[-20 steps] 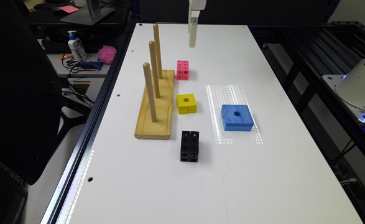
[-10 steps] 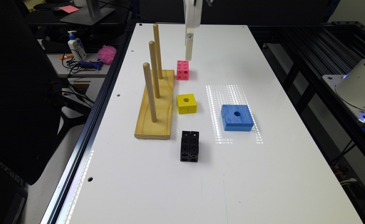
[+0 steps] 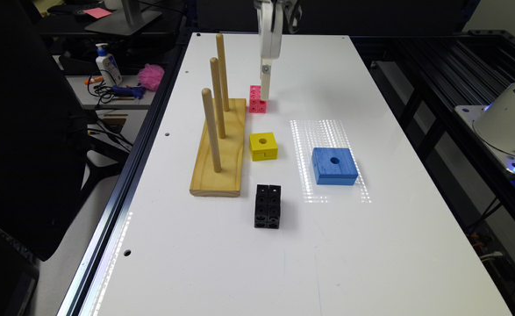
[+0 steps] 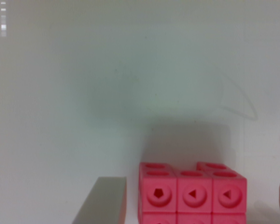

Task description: Pick up pink block.

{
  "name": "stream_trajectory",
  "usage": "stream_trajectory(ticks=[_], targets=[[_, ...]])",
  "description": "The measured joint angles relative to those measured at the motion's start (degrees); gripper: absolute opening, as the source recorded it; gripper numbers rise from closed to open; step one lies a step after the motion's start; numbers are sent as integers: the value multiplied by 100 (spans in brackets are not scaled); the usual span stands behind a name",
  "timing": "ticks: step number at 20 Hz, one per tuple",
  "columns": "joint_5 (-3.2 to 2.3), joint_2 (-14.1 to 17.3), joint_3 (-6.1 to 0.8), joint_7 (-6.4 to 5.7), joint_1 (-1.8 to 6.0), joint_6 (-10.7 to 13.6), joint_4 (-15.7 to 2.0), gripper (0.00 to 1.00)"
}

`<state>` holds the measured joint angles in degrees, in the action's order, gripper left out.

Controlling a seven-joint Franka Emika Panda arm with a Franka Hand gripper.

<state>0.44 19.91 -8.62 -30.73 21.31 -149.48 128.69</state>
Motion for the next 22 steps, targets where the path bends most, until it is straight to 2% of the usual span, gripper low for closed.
stream_trajectory(ticks=[13, 15, 18, 22], targets=[[0, 72, -12, 0, -7, -26, -136, 100], [-2, 222, -12, 0, -7, -144, -140, 100], [-20, 555, -9, 0, -6, -445, -188, 100], [-36, 721, -6, 0, -7, -478, -351, 100]])
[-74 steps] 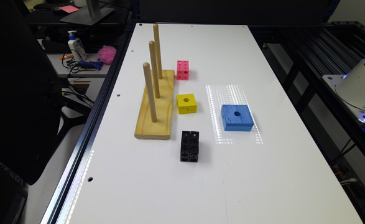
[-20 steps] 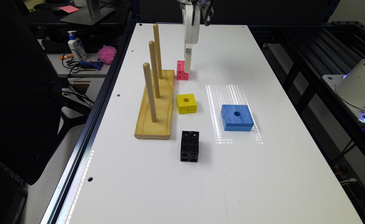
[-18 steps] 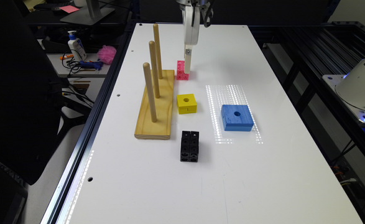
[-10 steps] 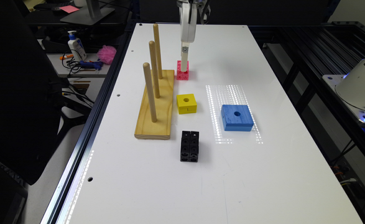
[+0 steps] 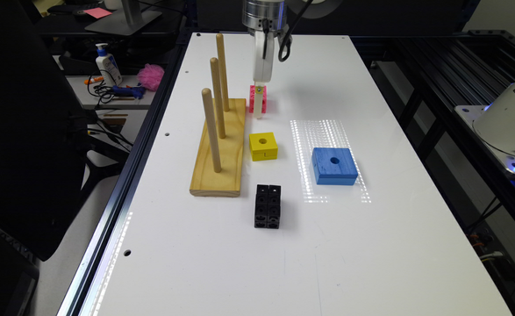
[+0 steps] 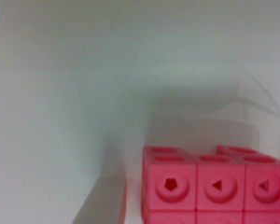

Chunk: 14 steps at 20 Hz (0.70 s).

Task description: Pick up pink block.

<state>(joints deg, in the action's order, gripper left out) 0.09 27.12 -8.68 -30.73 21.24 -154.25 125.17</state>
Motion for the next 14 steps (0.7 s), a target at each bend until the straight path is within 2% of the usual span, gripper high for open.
stream_trajectory(ticks=[9, 10, 14], targets=[[-2, 5, 0, 0, 0, 3, -26, 100], [-9, 38, -1, 1, 2, -18, -29, 0], [-9, 38, -1, 1, 2, -18, -29, 0]])
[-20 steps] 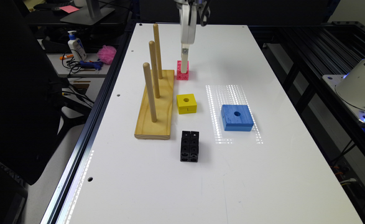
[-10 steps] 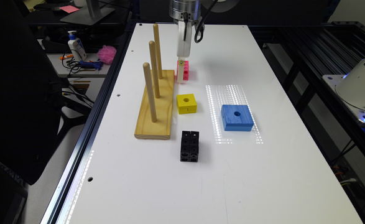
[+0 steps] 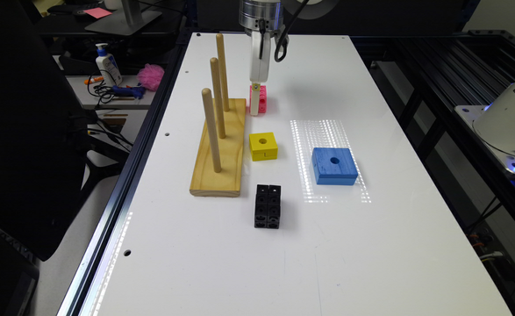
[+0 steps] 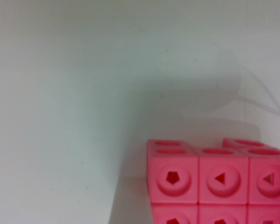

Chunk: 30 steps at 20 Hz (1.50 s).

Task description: Pick up pink block.

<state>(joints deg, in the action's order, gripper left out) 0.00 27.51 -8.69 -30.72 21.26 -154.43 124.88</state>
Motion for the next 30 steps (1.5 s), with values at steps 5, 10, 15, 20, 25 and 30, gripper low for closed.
stream_trajectory(ticks=[5, 10, 15, 20, 25, 30], targets=[[-2, -2, 4, 0, 3, 11, 1, 0], [-5, -3, 8, 0, 3, 16, 1, 0], [-9, -5, 9, 0, 3, 18, 2, 0], [-10, -199, 19, 0, 5, 195, 4, 0], [-10, -551, 18, -1, 5, 557, 9, 0], [-10, -967, 10, -11, 4, 998, 14, 0]])
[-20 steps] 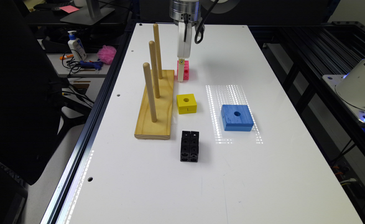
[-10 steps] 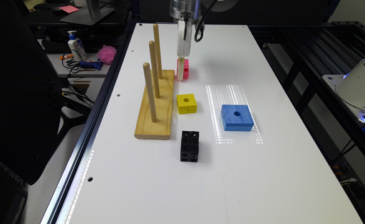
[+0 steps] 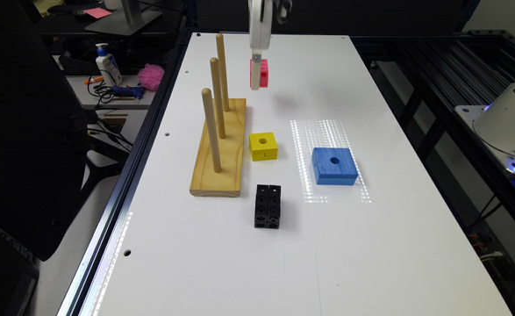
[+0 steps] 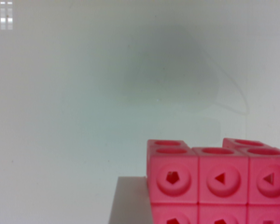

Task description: Pick up pink block.

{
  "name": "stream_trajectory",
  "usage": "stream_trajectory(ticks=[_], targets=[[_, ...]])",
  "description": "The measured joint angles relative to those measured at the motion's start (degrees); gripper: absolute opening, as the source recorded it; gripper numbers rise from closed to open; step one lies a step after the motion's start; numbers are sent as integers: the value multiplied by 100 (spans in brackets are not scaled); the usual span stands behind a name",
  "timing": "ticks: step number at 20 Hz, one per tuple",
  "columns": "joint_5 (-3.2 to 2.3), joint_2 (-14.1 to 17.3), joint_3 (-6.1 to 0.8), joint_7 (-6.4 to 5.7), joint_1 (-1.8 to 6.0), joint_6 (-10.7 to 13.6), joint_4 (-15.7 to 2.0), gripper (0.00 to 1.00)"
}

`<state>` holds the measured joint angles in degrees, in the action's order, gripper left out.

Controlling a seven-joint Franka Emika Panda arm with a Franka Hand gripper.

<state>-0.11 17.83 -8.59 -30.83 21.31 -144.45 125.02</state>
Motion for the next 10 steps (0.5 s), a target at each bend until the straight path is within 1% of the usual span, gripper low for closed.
stream_trajectory(ticks=[6, 10], targets=[[0, -388, -13, -25, 0, 355, -5, 0], [1, -764, -27, -54, -1, 705, -5, 0]])
